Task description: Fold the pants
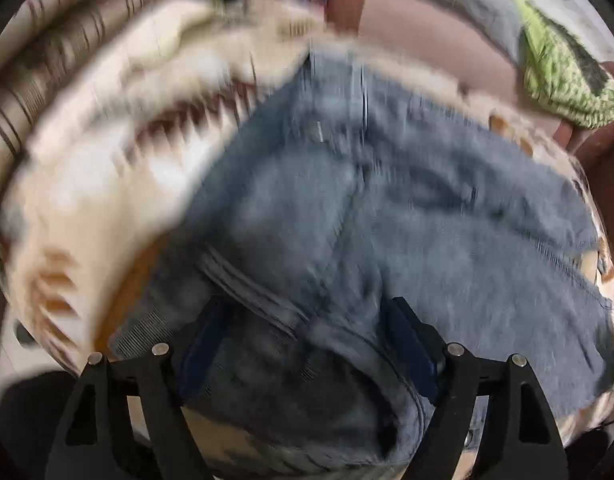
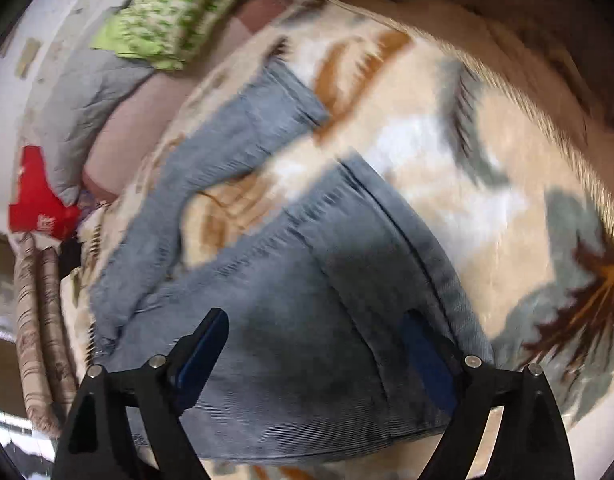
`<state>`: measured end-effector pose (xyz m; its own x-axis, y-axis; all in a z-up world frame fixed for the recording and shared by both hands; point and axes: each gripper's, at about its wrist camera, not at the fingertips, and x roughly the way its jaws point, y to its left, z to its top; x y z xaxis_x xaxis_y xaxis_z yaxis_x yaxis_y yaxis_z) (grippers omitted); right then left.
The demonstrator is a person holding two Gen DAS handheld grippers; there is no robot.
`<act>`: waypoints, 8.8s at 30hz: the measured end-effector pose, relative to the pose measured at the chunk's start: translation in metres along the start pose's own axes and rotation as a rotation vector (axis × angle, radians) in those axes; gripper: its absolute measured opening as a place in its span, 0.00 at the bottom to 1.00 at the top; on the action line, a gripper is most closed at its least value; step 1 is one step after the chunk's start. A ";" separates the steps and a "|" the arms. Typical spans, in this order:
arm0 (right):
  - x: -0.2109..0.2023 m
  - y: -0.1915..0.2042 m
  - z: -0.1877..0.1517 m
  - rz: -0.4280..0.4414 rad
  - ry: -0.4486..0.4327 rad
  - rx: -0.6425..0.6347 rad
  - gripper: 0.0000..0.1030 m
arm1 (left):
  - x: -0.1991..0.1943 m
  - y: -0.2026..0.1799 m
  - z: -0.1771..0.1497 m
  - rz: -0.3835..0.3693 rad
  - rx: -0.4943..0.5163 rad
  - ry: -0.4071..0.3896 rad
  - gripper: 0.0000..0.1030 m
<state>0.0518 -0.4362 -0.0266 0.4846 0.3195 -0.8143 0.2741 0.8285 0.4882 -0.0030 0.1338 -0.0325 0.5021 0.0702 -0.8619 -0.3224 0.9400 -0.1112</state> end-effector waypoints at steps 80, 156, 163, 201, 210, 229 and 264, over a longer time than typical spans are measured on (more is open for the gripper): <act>-0.097 0.026 0.073 -0.077 -0.258 -0.252 0.27 | -0.082 0.035 0.091 -0.370 -0.014 -0.176 0.02; -0.054 0.063 -0.047 0.057 -0.101 -0.116 0.70 | -0.006 -0.015 0.003 0.096 0.216 -0.097 0.68; 0.016 0.064 -0.026 -0.199 0.024 -0.096 0.65 | -0.011 -0.021 -0.007 0.093 0.261 -0.117 0.75; 0.029 0.182 -0.077 0.243 0.123 -0.331 0.60 | 0.016 -0.010 -0.009 0.078 0.210 -0.101 0.92; -0.006 0.047 -0.064 0.226 0.055 0.067 0.61 | 0.006 -0.011 -0.002 0.112 0.171 -0.075 0.93; -0.046 -0.089 -0.088 0.241 -0.077 0.551 0.80 | -0.018 -0.279 -0.034 -0.374 0.367 0.034 0.93; -0.089 0.222 -0.110 0.020 -0.254 -0.508 0.26 | -0.026 -0.196 -0.041 -0.333 0.375 0.021 0.85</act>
<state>-0.0216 -0.2306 0.1194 0.6877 0.2685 -0.6745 -0.1409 0.9608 0.2389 0.0145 -0.0657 -0.0084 0.5112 -0.2574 -0.8200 0.1656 0.9657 -0.2000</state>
